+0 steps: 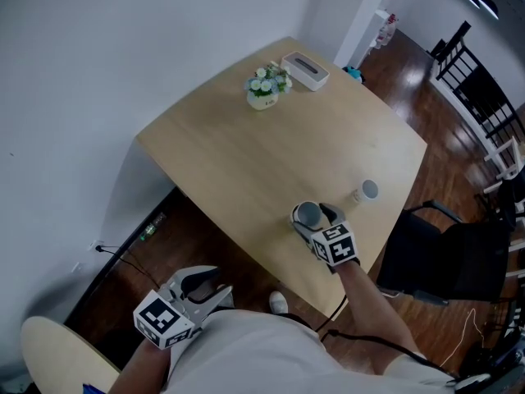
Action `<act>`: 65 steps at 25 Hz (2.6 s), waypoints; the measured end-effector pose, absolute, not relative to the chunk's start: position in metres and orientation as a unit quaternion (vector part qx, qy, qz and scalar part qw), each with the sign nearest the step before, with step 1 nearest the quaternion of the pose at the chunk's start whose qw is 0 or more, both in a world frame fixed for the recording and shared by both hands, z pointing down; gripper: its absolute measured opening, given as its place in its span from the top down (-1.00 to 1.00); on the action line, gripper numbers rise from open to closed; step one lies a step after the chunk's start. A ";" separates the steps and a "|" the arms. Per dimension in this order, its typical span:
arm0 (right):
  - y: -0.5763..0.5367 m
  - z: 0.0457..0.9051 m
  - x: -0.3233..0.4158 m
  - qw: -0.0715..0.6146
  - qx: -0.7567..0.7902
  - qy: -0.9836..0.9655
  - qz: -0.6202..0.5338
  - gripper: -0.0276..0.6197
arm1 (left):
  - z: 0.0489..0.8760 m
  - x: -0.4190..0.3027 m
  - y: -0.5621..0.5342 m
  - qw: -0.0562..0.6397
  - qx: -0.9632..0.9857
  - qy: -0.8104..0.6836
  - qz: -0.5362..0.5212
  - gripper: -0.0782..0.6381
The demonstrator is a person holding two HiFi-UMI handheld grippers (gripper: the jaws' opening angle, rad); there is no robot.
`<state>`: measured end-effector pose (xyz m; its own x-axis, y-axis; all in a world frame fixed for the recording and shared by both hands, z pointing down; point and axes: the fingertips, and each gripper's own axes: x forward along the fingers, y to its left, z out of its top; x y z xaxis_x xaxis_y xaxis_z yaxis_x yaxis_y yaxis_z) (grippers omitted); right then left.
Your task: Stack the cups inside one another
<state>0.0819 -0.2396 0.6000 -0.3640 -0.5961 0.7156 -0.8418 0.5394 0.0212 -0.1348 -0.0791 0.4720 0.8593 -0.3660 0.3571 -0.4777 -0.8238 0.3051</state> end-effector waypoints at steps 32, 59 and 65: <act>-0.303 0.642 0.340 0.328 0.566 -0.727 0.210 -0.33 | 0.449 -0.030 -0.006 0.195 0.905 -0.340 0.168 0.22; -0.255 0.507 0.176 0.296 0.455 -0.829 0.137 -0.23 | 0.443 -0.053 -0.039 0.177 0.932 -0.294 0.120 0.22; -0.247 0.509 0.124 0.295 0.430 -0.842 0.141 -0.23 | 0.449 -0.075 -0.041 0.181 0.932 -0.292 0.117 0.22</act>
<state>0.1241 -0.2470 0.5089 -0.4563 -0.6406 0.6176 -0.8067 0.5907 0.0168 -0.0753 -0.0409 0.4486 0.8021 -0.5016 0.3241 -0.5864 -0.7641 0.2688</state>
